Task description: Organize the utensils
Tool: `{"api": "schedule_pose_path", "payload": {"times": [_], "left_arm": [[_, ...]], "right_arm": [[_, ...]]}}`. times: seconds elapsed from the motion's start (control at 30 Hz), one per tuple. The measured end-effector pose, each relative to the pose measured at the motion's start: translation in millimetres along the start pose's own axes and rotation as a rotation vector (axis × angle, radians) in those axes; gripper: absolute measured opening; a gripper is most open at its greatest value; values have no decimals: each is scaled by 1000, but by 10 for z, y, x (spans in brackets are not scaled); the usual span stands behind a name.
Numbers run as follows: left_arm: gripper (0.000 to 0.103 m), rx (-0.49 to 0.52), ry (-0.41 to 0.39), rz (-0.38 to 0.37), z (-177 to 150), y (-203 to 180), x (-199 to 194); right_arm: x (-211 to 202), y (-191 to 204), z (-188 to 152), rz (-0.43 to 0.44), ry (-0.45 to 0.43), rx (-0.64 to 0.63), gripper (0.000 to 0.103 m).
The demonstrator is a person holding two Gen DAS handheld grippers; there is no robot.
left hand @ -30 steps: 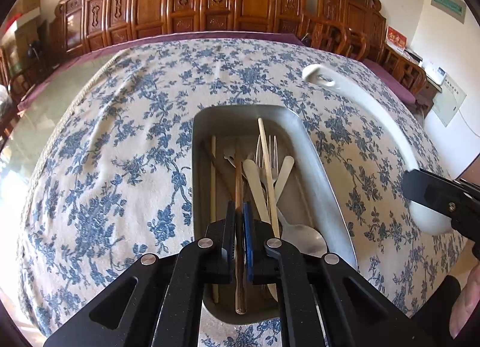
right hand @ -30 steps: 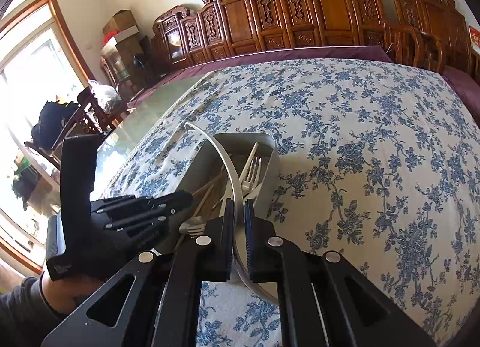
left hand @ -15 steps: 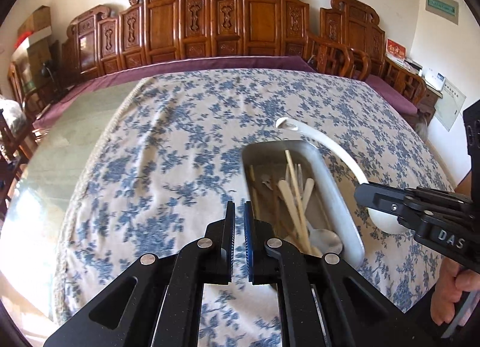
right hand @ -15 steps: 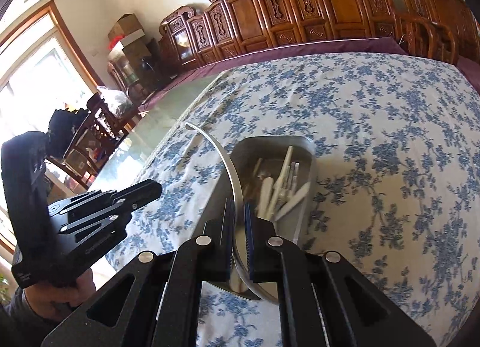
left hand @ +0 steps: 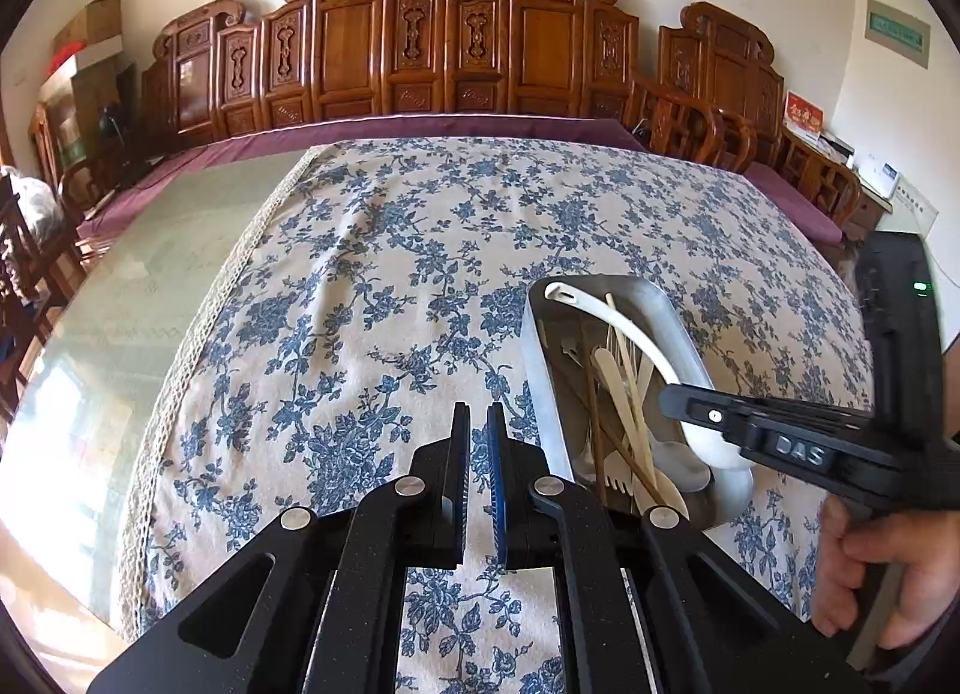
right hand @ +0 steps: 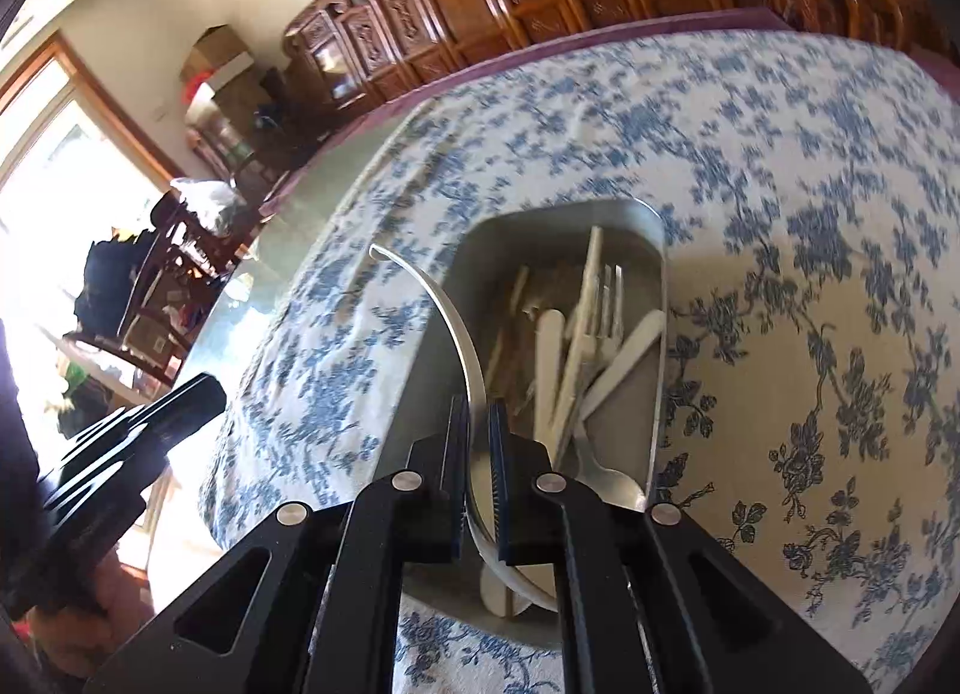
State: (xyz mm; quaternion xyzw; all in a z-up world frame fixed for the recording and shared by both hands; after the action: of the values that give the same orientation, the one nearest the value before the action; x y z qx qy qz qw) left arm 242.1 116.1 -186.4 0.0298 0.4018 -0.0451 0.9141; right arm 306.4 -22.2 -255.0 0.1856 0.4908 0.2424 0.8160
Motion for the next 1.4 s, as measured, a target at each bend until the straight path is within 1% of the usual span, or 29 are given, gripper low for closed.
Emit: {"api": "schedule_pose_path", "payload": {"times": [0.1,0.23,0.47,0.6,0.63,0.7,0.8,1.07,1.23,1.27,1.3,1.33,1.37,1.4], "left_arm": [[5,5,-1,-4,-3,-18,-9],[5,6,-3,-8,-7,-36,-15],[5,10,-2,-9,-8,-55,-16],[6,9,-1,-9,-7,-59,-14],[6,9,-1,-8,-6,-57,-14],[7,12,0,-6,-10,-64,-10],[12,13,-3,-3,-5,-64,-14],[14,29,-10,6,-20,-132,-42],[30,43,-14,24,-26,-251,-87],[32,43,-17,23,-33,-275,-103],[37,43,-17,23,-29,-298,-112],[47,41,-19,24,-35,-334,-135],[52,38,-22,25,-39,-359,-156],[60,33,-27,22,-39,-388,-179]], "right_arm": [[71,-90,23,-3,9,28,9],[134,-152,59,-24,11,26,9],[147,-146,149,-89,-13,-58,9],[112,-152,195,-102,-25,-82,9],[103,-151,201,-105,-28,-89,10],[67,-138,203,-103,-36,-101,11],[-16,-100,179,-108,-56,-143,11],[-397,-47,50,-147,-122,-265,11],[-681,-67,-18,-158,-160,-291,11],[-761,-82,-36,-167,-171,-293,11],[-826,-90,-49,-168,-179,-294,16],[-887,-101,-60,-171,-189,-293,23],[-937,-104,-72,-175,-197,-292,27],[-1013,-110,-87,-181,-209,-292,34]]}}
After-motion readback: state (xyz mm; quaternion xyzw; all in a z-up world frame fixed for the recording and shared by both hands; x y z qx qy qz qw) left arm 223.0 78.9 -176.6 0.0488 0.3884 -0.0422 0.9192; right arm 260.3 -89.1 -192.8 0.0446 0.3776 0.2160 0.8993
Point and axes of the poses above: each gripper's, at about its wrist camera, not at the fingertips, and x roughly the way its jaws point, y to its left, z to its top, the point moved 8 cm from there along x, roughly the way its jaws point, and after that the axes turned 5 degrees about x, right-handed, at the moved point
